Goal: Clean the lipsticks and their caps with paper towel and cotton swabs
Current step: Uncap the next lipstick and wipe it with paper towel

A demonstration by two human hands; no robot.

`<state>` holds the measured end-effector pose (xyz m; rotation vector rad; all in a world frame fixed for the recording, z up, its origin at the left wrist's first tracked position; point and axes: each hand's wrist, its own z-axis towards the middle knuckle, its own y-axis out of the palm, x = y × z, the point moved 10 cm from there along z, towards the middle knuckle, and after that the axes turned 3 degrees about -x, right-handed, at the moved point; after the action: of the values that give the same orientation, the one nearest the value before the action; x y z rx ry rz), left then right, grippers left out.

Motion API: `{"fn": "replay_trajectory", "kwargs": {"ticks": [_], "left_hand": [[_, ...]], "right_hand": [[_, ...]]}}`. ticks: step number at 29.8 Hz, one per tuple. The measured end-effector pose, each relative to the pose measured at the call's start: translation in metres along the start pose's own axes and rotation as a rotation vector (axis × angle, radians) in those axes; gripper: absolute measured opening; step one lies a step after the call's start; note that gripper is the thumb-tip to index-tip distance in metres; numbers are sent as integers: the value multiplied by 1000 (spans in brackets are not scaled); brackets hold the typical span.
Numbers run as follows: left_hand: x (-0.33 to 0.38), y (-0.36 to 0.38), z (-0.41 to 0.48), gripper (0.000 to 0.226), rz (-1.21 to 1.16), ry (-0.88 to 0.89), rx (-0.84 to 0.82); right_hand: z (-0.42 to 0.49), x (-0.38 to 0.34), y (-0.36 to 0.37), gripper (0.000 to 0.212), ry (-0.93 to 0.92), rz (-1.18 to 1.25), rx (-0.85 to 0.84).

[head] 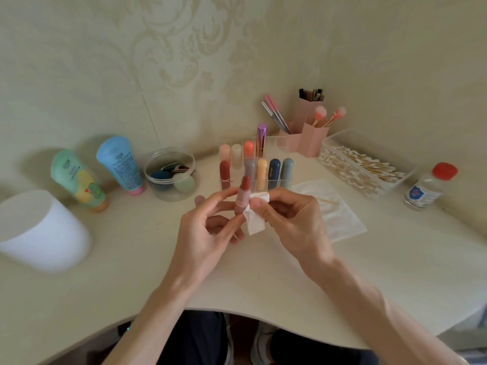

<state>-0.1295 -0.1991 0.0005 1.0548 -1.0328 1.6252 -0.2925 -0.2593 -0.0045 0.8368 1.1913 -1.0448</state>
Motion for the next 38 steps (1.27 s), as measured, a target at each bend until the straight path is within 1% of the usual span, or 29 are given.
{"fn": "replay_trajectory", "kwargs": {"ticks": [4, 8, 11, 13, 15, 17, 20, 23, 26, 32, 38], "left_hand": [[-4, 2, 6, 20, -28, -44, -14], [-5, 4, 15, 18, 122, -42, -10], [-8, 7, 22, 14, 209, -54, 2], [-12, 7, 25, 12, 279, -62, 12], [-21, 9, 27, 11, 357, -74, 5], [-26, 11, 30, 11, 428, -78, -3], [-30, 11, 33, 18, 478, -85, 13], [-26, 11, 34, 19, 532, -68, 44], [-20, 12, 34, 15, 568, -35, 80], [-15, 15, 34, 18, 693, 8, 116], [-16, 18, 34, 20, 715, -26, 87]], "right_hand": [[4, 1, -17, 9, 50, -95, 60], [7, 3, -45, 12, 148, -195, 171], [8, 9, -57, 11, 239, -191, 195], [8, 9, -64, 14, 266, -194, 215], [7, 9, -67, 17, 286, -204, 214], [6, 12, -63, 18, 319, -206, 172], [5, 16, -59, 17, 357, -223, 138], [6, 14, -60, 15, 355, -241, 155], [6, 10, -60, 15, 329, -256, 164], [7, 6, -58, 16, 295, -285, 157], [7, 7, -50, 13, 291, -292, 100]]}}
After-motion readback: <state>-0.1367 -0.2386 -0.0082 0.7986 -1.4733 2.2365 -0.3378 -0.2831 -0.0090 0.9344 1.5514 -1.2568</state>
